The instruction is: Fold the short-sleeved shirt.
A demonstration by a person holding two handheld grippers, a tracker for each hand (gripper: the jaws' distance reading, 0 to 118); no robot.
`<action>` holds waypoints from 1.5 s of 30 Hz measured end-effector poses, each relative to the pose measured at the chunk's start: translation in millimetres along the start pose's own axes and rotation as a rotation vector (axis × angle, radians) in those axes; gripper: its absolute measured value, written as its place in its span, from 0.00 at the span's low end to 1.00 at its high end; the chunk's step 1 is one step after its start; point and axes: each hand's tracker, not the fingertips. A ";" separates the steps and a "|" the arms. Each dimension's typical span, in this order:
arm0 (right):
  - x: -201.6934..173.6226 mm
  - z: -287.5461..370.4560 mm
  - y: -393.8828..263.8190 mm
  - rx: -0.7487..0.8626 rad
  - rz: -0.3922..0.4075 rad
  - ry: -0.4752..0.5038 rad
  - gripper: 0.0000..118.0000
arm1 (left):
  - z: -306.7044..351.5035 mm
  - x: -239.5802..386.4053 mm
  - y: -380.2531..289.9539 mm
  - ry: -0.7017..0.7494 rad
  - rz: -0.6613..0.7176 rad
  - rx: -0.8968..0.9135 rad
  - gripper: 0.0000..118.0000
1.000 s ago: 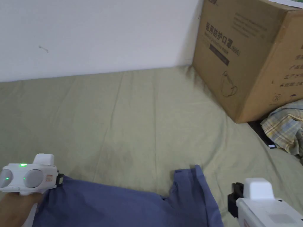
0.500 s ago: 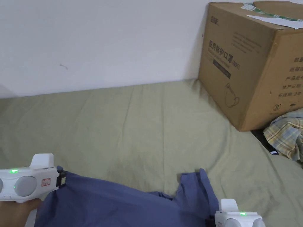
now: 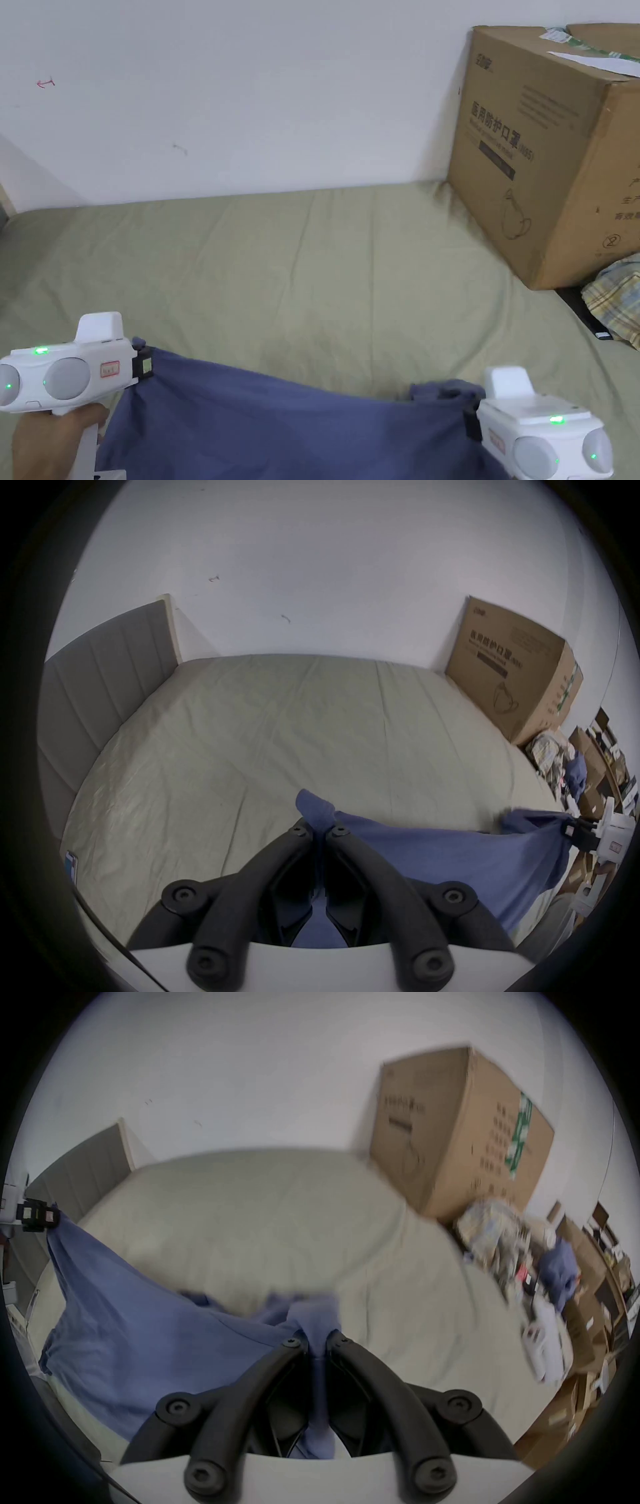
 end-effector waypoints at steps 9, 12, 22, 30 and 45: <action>-10.4 60.7 135.6 0.335 0.047 0.044 0.04 | 102.4 -33.8 65.7 0.047 0.059 0.226 0.02; -19.3 82.4 189.7 0.430 0.032 0.078 0.04 | 130.8 -39.2 103.5 0.069 0.046 0.306 0.02; -18.6 122.6 333.0 0.683 -0.083 0.197 0.04 | 182.2 -40.5 220.5 0.139 0.036 0.479 0.02; -6.2 131.0 394.0 0.751 -0.104 0.235 0.04 | 179.3 -40.1 289.0 0.152 0.066 0.569 0.02; 3.8 18.0 356.2 0.614 -0.089 0.219 0.04 | 38.0 -38.7 256.9 0.124 0.092 0.450 0.02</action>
